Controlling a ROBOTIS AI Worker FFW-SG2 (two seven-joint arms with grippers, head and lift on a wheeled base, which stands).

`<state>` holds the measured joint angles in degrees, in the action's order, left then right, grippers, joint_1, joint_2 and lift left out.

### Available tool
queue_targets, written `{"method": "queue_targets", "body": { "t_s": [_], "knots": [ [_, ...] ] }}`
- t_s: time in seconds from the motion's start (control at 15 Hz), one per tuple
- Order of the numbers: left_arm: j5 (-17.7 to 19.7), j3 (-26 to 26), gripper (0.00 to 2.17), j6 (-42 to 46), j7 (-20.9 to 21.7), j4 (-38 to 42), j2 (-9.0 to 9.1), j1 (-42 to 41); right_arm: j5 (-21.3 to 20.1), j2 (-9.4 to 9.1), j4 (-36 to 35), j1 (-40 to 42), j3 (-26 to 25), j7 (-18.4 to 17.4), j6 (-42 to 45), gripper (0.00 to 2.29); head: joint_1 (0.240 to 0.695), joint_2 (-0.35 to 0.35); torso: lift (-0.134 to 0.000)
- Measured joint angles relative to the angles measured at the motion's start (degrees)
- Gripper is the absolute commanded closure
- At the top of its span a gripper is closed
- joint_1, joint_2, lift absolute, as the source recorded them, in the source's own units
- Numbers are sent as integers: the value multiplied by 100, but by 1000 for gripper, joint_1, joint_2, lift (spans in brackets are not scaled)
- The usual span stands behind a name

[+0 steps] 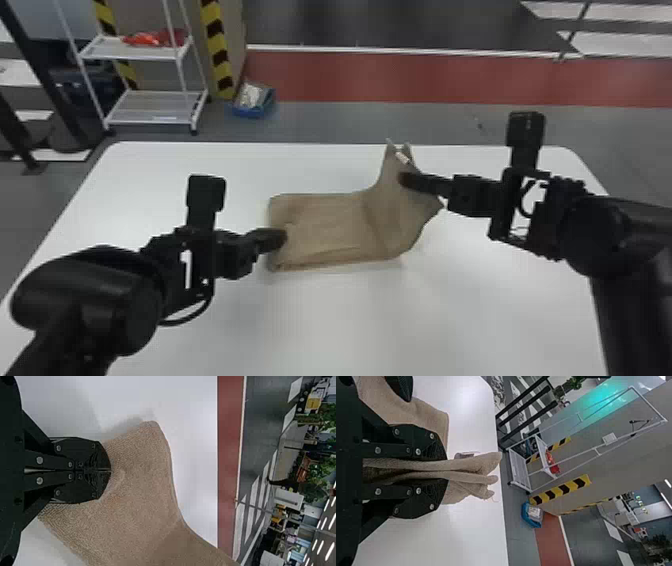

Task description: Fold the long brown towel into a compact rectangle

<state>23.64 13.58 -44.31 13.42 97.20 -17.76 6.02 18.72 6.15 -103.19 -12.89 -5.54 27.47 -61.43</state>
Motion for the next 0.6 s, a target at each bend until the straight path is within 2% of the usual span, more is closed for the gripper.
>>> {"method": "queue_targets", "body": {
  "t_s": [0.33, 0.6],
  "knots": [
    [-7, 102, 1325, -45, -13, -16, 89, 27, -41, -359, 3, -285, 416, -227, -23, 940, 695, 11, -123],
    [-35, 248, 1325, -48, -26, -82, 181, 89, -115, -527, 205, -365, 789, -273, -4, 940, 695, 39, -123]
  ]
}}
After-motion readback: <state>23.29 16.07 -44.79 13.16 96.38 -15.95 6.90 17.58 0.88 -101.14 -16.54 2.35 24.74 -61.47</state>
